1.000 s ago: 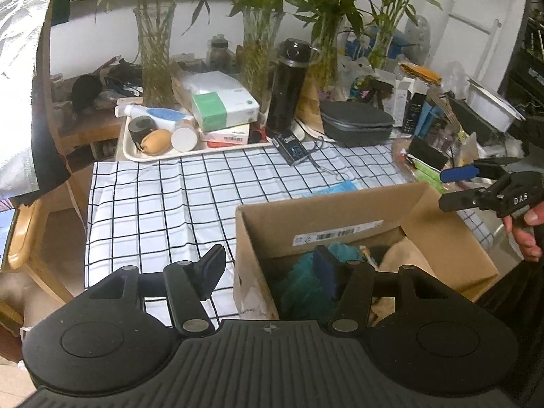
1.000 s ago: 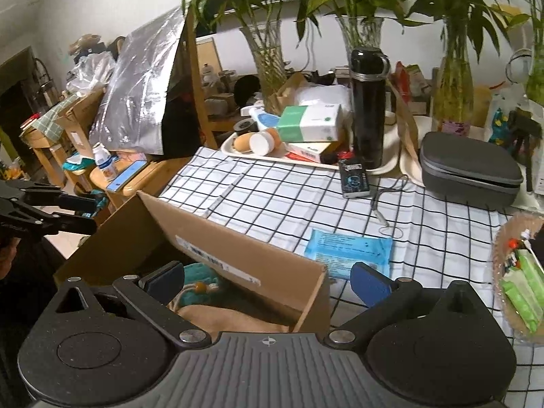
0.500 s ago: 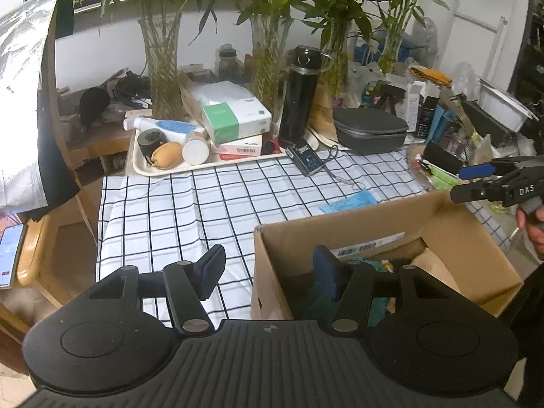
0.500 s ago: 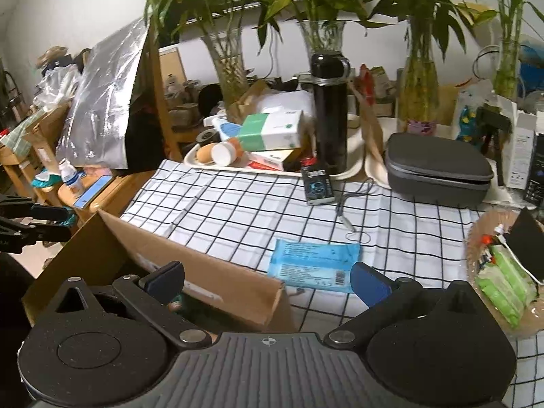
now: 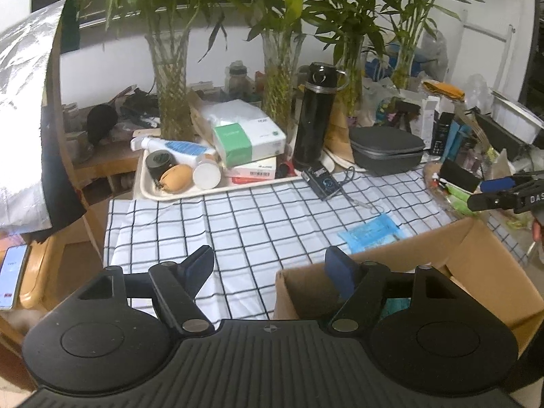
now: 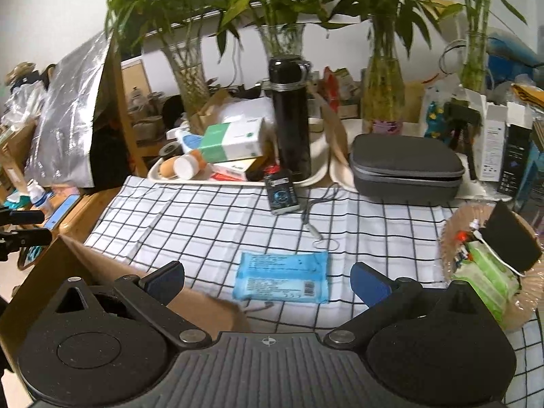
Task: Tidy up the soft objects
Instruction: 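Withdraw both open grippers from the box, then lower the right gripper past the blue wipes pack and close on the grey cable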
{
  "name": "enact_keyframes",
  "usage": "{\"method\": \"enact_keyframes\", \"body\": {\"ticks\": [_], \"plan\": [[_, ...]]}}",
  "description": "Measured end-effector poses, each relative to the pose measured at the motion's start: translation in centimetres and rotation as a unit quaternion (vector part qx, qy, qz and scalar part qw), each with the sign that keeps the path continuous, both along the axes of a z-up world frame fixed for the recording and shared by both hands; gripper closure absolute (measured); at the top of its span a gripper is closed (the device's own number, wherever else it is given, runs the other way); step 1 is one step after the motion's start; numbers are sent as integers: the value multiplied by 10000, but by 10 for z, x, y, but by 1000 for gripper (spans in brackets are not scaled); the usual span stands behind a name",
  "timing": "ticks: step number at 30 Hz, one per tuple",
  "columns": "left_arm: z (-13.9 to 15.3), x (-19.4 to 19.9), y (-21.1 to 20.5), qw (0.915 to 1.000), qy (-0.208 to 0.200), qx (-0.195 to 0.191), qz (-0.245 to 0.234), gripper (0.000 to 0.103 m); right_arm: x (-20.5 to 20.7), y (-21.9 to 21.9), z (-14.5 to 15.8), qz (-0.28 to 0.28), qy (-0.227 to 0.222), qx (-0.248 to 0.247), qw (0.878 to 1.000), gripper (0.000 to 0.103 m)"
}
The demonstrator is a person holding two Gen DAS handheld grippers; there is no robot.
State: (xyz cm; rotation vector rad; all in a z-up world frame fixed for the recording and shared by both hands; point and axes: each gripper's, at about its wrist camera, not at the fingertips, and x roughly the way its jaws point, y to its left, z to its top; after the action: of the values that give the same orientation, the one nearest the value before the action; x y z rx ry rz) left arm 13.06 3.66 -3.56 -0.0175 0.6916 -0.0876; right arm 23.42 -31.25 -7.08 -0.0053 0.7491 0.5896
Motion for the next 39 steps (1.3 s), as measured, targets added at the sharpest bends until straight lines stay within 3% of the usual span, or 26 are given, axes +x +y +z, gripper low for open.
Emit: {"method": "enact_keyframes", "body": {"ticks": [11, 24, 39], "plan": [[-2, 35, 0, 9995, -130, -196, -214, 31, 4, 1, -5, -155, -72, -118, 9998, 0], [-15, 77, -2, 9988, -250, -159, -393, 31, 17, 0, -14, -271, -154, -188, 9993, 0], [-19, 91, 3, 9967, -34, -476, -650, 31, 78, 20, -46, -310, 118, -401, 9986, 0]]}}
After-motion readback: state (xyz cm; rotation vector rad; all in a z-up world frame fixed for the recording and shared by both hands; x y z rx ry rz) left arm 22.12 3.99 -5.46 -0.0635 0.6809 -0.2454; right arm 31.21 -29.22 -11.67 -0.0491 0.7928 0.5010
